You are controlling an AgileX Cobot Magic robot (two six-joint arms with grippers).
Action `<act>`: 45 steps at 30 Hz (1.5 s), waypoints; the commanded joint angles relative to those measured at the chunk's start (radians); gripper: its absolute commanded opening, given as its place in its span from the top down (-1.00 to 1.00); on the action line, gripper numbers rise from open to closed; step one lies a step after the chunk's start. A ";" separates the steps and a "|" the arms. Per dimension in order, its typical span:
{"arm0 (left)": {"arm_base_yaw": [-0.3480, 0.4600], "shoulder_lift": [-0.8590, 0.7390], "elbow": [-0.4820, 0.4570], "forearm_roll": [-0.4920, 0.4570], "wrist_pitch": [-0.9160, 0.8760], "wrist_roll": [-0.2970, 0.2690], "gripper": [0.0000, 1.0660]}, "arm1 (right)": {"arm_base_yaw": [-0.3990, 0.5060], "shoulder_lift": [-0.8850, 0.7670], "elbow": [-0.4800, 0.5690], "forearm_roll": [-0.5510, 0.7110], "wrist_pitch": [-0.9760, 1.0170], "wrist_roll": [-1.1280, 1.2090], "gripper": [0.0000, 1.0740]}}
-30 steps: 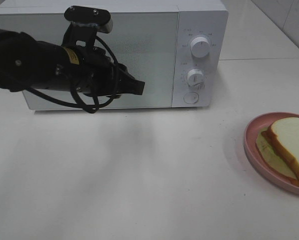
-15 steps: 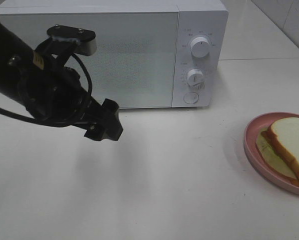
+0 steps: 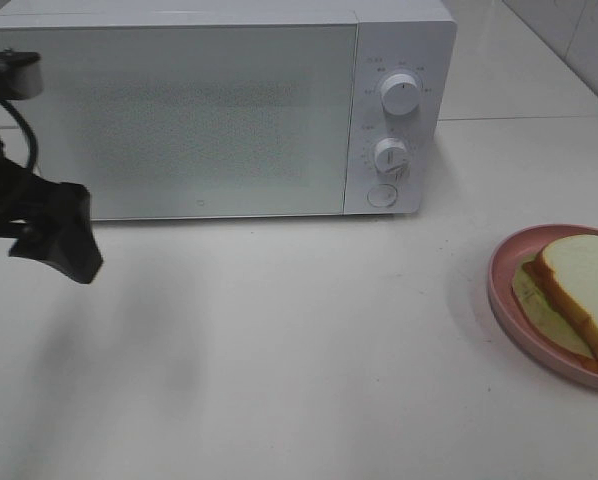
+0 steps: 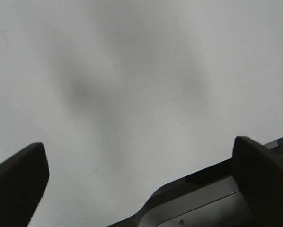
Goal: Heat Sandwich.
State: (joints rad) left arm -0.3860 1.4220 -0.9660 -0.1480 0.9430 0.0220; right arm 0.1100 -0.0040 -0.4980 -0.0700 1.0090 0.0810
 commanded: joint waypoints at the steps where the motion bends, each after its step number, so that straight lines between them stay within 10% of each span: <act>1: 0.110 -0.051 -0.002 0.001 0.079 0.006 -0.83 | -0.002 -0.027 -0.002 -0.001 -0.014 -0.005 -0.38; 15: 0.356 -0.238 0.092 0.006 0.148 0.026 -0.83 | -0.002 -0.027 -0.002 -0.001 -0.014 -0.005 -0.38; 45: 0.358 -1.105 0.450 0.053 0.133 -0.010 -0.83 | -0.002 -0.027 -0.002 -0.001 -0.014 -0.006 -0.37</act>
State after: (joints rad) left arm -0.0330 0.3270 -0.5190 -0.0960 1.0780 0.0220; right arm 0.1100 -0.0040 -0.4980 -0.0700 1.0090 0.0810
